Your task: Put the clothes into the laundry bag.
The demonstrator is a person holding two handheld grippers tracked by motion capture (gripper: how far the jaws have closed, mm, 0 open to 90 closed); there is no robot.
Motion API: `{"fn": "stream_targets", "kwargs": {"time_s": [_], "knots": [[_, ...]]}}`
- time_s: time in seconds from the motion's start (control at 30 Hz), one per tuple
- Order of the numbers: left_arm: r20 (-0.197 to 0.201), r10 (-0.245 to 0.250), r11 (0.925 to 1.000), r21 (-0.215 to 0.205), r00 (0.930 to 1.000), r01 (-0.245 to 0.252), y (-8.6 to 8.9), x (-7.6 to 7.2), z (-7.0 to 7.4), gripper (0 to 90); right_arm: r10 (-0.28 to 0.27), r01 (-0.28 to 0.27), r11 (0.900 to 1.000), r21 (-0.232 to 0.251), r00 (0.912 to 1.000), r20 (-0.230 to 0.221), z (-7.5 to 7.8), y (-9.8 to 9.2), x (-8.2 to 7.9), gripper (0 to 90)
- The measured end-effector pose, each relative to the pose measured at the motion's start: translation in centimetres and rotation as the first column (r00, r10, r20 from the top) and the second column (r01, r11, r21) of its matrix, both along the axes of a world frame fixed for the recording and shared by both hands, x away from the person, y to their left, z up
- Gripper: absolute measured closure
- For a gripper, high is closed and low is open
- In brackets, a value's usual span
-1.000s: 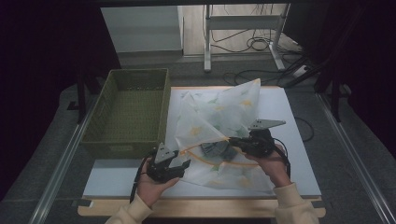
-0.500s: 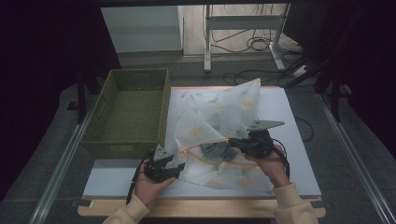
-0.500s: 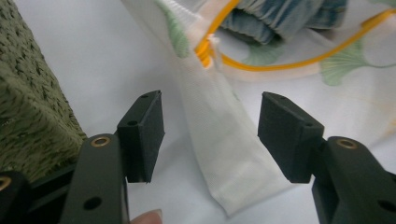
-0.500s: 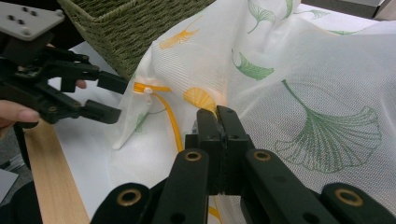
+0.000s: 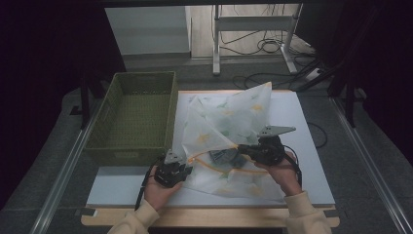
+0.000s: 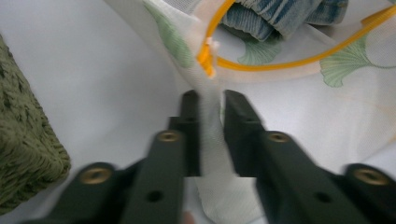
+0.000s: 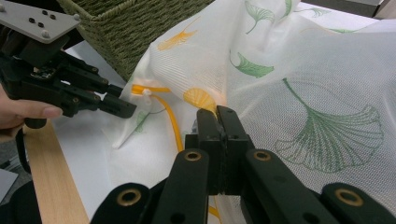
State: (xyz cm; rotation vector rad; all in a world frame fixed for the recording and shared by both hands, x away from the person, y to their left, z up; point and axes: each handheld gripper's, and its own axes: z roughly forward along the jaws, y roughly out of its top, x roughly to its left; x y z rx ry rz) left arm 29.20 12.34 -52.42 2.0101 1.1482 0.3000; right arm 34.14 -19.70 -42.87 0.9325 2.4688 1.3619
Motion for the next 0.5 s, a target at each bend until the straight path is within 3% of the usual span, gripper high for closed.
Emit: {"fn": "stream_targets", "kwargs": {"time_s": [0.1,0.3,0.5], "knots": [[-0.020,-0.008,0.9995,-0.031,0.9998,0.007,0.6,-0.1,0.2,87.2,-0.002,0.002,1.000,-0.001,1.0000,0.000,0.0,-0.1,0.0,89.4],[-0.032,-0.029,0.9974,-0.066,0.9991,0.027,1.6,-0.9,0.7,89.7,-0.009,0.009,1.000,-0.016,1.0000,0.002,-0.3,-0.2,-0.1,89.3],[-0.062,-0.042,0.9885,-0.147,0.9972,0.033,3.5,-1.8,1.1,90.0,-0.005,0.006,0.999,-0.037,1.0000,0.006,-0.6,-0.4,-0.2,89.3]]}}
